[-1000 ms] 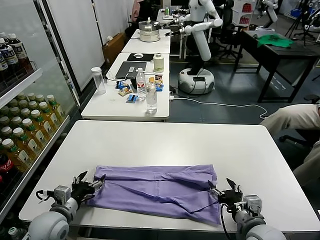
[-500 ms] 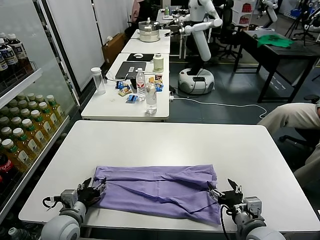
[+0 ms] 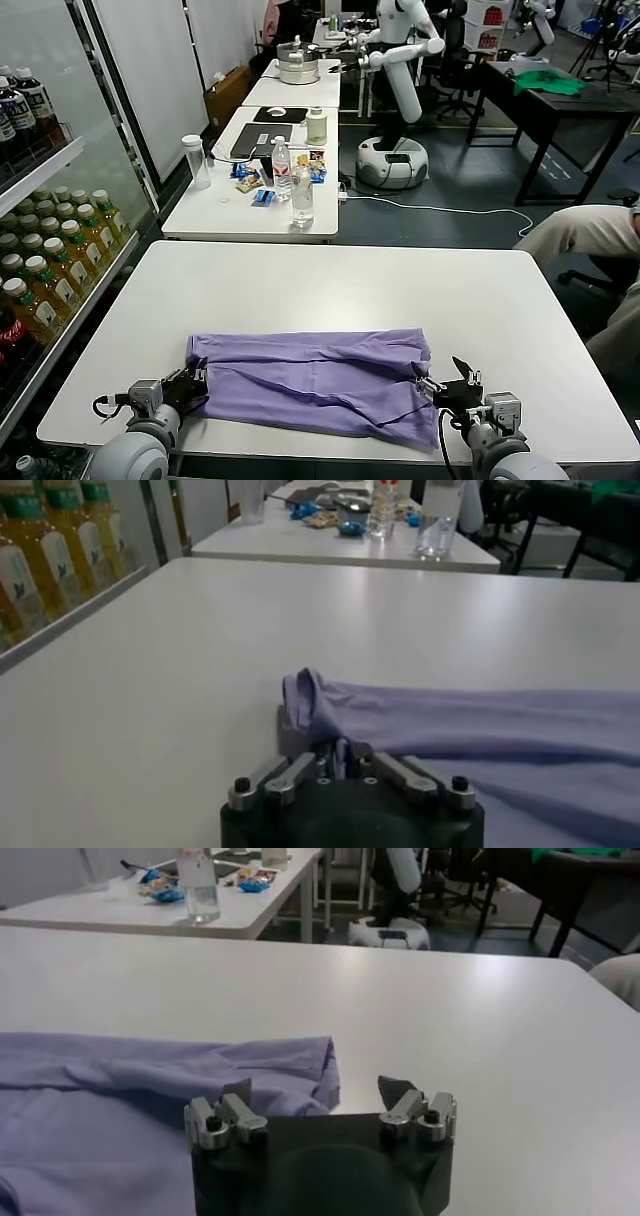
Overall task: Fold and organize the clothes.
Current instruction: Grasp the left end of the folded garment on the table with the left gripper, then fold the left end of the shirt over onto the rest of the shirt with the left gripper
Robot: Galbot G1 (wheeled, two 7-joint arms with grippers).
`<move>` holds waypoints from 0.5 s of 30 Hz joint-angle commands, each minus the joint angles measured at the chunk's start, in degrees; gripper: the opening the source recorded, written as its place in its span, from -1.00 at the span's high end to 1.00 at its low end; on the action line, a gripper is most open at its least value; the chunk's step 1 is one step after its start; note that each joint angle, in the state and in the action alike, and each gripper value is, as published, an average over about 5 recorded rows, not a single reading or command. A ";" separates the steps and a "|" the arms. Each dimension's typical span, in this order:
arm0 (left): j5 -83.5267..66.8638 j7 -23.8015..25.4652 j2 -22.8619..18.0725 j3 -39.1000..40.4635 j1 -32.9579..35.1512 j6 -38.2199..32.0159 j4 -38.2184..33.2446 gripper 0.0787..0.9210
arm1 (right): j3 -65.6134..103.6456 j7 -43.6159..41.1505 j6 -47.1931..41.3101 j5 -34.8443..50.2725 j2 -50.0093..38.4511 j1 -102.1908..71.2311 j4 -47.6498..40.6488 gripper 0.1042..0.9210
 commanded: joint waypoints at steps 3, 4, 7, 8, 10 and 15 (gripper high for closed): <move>14.51 -1.21 3.26 -10.50 -0.47 1.82 -4.96 0.90 | 0.04 -0.02 -0.01 0.13 -0.06 0.24 0.06 -0.76; 15.72 -1.21 3.85 -12.82 -0.05 1.82 -4.86 0.92 | 0.05 -0.02 0.00 0.13 -0.06 0.29 0.06 -0.76; 18.03 -1.16 5.74 -20.04 1.80 1.82 -3.62 0.93 | 0.11 -0.11 0.10 0.18 -0.02 0.41 0.03 -0.76; 18.20 -1.15 6.25 -21.64 2.33 1.82 -3.22 0.93 | 0.13 -0.15 0.18 0.23 -0.01 0.41 0.01 -0.76; 17.94 -1.16 7.00 -23.31 3.31 1.82 -3.26 0.93 | 0.19 -0.22 0.37 0.32 0.02 0.36 0.01 -0.76; 12.15 -0.85 5.09 -17.12 4.18 1.87 -9.77 0.93 | 0.79 -0.24 0.55 0.32 0.22 -0.07 0.98 -0.76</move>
